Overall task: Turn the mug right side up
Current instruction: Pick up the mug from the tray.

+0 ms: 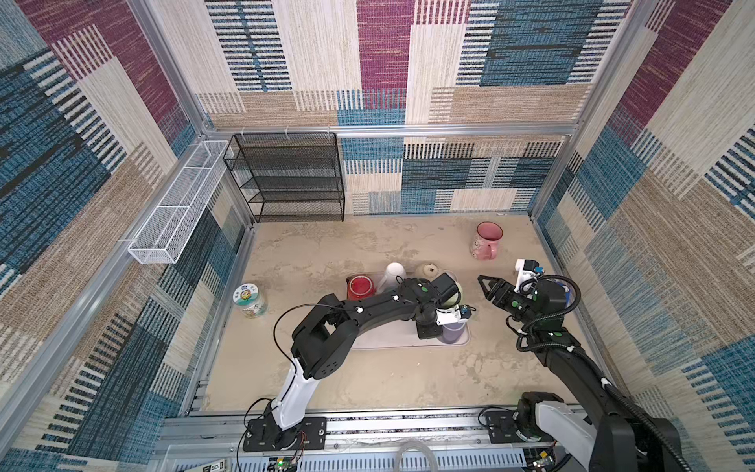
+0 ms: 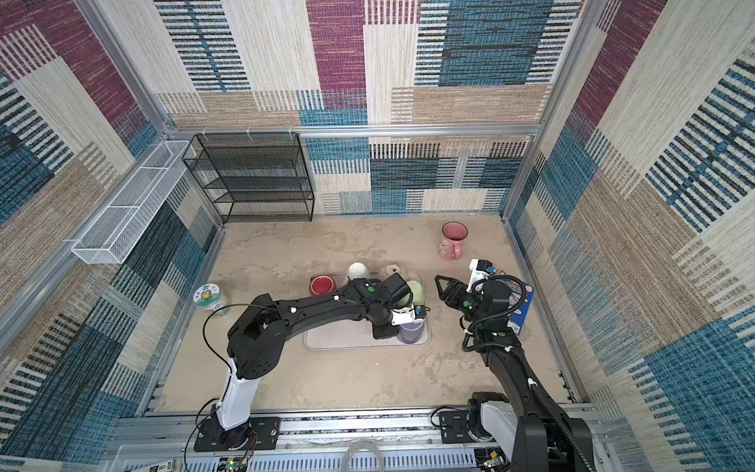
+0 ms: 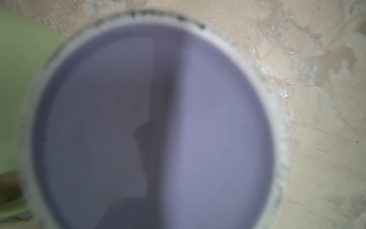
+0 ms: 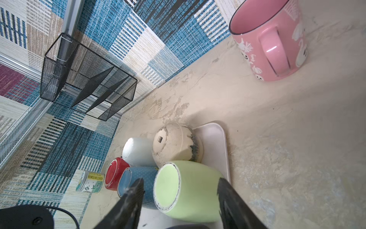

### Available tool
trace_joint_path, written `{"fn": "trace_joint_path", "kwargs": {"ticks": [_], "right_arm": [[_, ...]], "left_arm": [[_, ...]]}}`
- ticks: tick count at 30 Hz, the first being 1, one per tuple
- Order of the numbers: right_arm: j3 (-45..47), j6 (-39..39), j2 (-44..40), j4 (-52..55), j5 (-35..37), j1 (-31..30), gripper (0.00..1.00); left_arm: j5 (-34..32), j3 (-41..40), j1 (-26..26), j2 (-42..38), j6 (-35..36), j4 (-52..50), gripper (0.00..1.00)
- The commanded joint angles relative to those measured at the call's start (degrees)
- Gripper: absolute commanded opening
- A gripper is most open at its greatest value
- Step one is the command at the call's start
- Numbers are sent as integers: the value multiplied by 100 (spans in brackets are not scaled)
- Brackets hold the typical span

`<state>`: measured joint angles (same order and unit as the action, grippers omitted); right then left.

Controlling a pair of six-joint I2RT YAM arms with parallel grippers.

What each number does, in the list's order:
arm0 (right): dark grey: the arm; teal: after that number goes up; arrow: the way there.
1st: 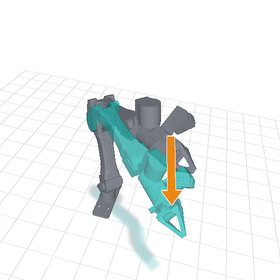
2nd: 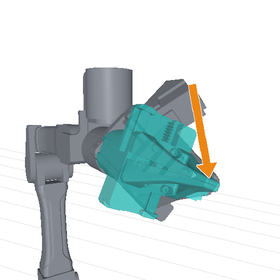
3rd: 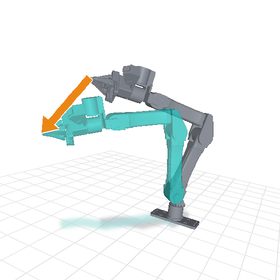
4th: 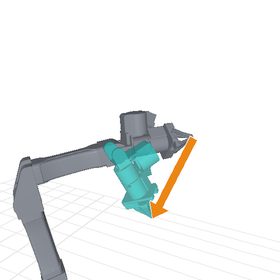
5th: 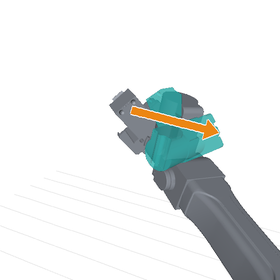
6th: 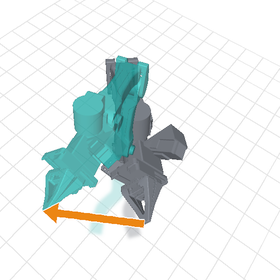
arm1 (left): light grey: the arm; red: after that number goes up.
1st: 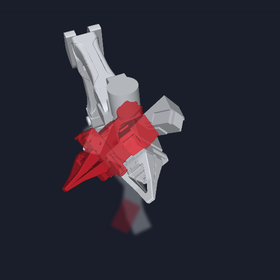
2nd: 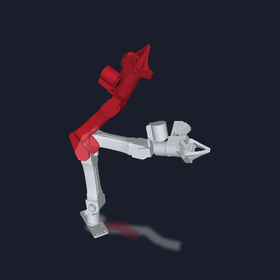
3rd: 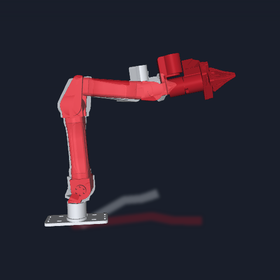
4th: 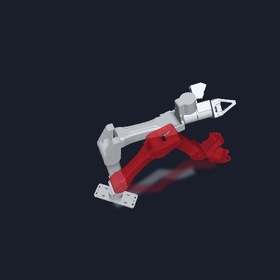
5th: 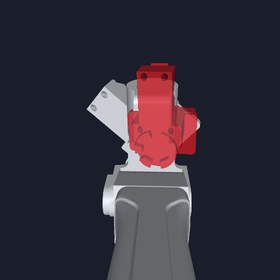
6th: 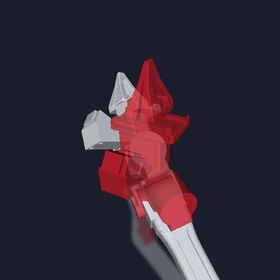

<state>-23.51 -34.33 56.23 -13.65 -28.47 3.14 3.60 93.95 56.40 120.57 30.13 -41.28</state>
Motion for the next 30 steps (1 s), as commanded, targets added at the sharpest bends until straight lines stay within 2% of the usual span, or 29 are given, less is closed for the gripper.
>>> {"fn": "trace_joint_path", "kwargs": {"ticks": [1, 14, 16, 18, 30], "right_arm": [[28, 40, -32, -116, -18, 3, 62], [65, 40, -28, -149, -26, 3, 62], [63, 40, -38, -147, -24, 3, 62], [65, 40, -41, -150, -26, 3, 62], [70, 49, -41, -195, -85, 3, 62]], "left_arm": [[-80, 57, 2, 36, -15, -87, 32], [-91, 106, -3, 109, -77, -106, 18], [-104, 106, 2, 125, -93, -108, 13], [-131, 121, -3, 141, -129, -116, 0], [54, 33, 10, -61, -373, -263, 0]]}}
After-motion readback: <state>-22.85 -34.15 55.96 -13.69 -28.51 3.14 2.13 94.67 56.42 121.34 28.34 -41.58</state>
